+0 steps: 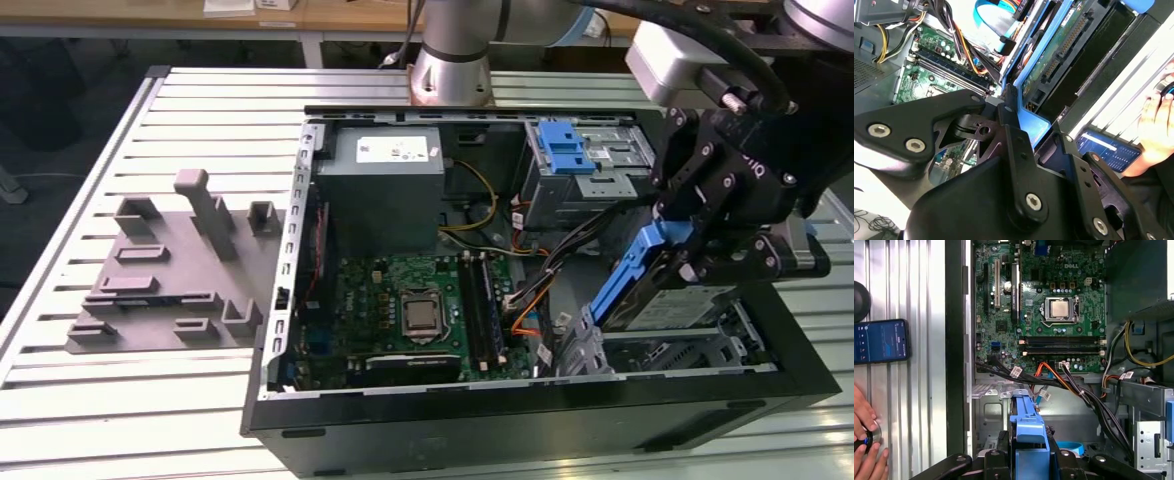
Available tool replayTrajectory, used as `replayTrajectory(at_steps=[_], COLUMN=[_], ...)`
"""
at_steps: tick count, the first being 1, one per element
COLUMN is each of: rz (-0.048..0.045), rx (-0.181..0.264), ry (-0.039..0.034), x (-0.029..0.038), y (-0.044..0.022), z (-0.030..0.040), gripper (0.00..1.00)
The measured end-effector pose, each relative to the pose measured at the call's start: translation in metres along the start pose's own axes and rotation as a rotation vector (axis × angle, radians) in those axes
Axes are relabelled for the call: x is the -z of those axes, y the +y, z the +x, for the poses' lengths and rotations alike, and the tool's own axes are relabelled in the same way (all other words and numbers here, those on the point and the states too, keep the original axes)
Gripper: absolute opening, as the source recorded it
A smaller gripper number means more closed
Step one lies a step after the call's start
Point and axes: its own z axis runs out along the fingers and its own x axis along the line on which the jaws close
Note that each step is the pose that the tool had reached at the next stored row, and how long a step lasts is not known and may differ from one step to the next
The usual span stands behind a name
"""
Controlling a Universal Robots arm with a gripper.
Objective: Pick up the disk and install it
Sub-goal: 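Insert the disk into the insertion slot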
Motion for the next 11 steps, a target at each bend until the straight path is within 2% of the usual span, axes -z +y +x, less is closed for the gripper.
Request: replayTrajectory(at_steps=[11], rz=[0.0000], rx=[0.000], ry=[0.0000], x=[-0.0047], y=[0.0000], z=[0.0001], gripper=[0.36])
